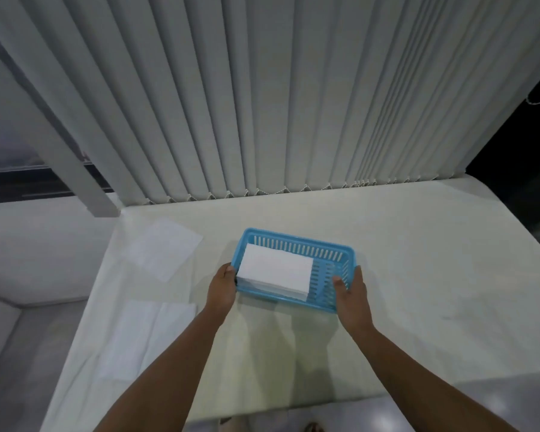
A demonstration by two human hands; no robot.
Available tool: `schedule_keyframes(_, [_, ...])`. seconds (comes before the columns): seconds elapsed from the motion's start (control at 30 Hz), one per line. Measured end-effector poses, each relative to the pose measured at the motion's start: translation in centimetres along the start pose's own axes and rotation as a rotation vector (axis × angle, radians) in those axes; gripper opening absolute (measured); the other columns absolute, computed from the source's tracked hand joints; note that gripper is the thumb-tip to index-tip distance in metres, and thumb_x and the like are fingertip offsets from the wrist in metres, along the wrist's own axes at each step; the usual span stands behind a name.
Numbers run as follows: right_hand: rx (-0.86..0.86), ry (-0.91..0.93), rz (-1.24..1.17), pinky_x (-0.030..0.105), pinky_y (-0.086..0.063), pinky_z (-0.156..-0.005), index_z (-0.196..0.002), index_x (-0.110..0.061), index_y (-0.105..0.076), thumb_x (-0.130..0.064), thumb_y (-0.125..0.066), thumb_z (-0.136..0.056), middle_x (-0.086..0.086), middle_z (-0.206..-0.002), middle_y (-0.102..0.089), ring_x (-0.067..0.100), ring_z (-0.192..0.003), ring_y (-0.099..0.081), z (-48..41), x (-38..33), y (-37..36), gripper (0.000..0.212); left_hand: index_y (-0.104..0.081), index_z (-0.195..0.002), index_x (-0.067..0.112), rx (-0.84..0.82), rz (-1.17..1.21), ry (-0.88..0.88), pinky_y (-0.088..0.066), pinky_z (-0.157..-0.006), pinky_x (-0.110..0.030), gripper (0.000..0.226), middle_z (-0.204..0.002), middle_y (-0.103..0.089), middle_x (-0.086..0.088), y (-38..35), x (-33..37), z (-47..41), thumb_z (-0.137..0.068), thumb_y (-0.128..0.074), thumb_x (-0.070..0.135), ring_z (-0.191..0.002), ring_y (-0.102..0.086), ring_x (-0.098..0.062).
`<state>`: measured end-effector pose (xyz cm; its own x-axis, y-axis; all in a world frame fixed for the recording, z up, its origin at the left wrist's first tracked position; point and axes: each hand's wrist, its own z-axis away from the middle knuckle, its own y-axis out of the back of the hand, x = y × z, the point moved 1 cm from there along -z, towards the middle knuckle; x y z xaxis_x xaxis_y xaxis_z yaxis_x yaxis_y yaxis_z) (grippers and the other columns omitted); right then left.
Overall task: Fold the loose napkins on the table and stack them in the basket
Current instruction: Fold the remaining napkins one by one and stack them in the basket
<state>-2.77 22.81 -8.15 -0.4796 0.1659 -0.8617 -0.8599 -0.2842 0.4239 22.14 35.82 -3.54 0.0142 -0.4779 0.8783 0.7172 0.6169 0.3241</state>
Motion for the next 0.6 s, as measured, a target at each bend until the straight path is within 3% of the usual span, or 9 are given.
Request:
schedule_keyframes(0.13, [-0.021,0.000,0.016,0.052,-0.049,-0.095,-0.148,-0.029,-0.019,-0.082,-0.037,-0.074,0.009,-0.138,-0.049,0.028,-0.119,-0.057,2.6,-3.7,-2.7,0.093,-0.054,-0.078,0.027,-0.012,0.058,0.075,-0.044,-0.076,-0.037,0.029,-0.091,-0.056,-0.010,3.4,-0.1,-0.9,-0.097,-0.033,0.021,-0.084,-0.052,-0.023])
schedule_keyframes(0.27, [0.015,-0.033,0.062,0.044,-0.043,-0.100,-0.153,-0.018,-0.010,-0.049,-0.042,-0.096,0.013,-0.147,-0.036,0.030,-0.129,-0.047,4.7,-5.4,-5.9,0.073,-0.054,-0.084,0.027,-0.067,0.055,0.087,-0.050,-0.088,-0.047,0.026,-0.092,-0.057,-0.007,6.6,-0.9,-2.4,-0.099,-0.033,0.023,-0.090,-0.054,-0.025])
schedule_keyframes(0.5, [0.140,-0.098,0.034,0.044,-0.036,-0.106,-0.154,-0.016,-0.009,-0.045,-0.042,-0.097,0.015,-0.150,-0.032,0.032,-0.134,-0.040,6.7,-4.9,-9.9,0.072,-0.055,-0.083,0.027,-0.213,0.032,0.089,-0.047,-0.082,-0.038,0.028,-0.096,-0.056,-0.009,9.4,-1.3,-5.8,-0.099,-0.033,0.023,-0.090,-0.053,-0.025])
schedule_keyframes(0.6, [0.180,-0.088,0.021,0.050,-0.042,-0.104,-0.152,-0.021,-0.011,-0.059,-0.042,-0.091,0.016,-0.145,-0.038,0.034,-0.128,-0.048,7.2,-5.0,-10.8,0.079,-0.058,-0.097,0.023,-0.274,-0.093,0.020,-0.048,-0.086,-0.040,0.029,-0.103,-0.060,-0.011,10.1,-1.7,-6.5,-0.101,-0.029,0.028,-0.093,-0.056,-0.027])
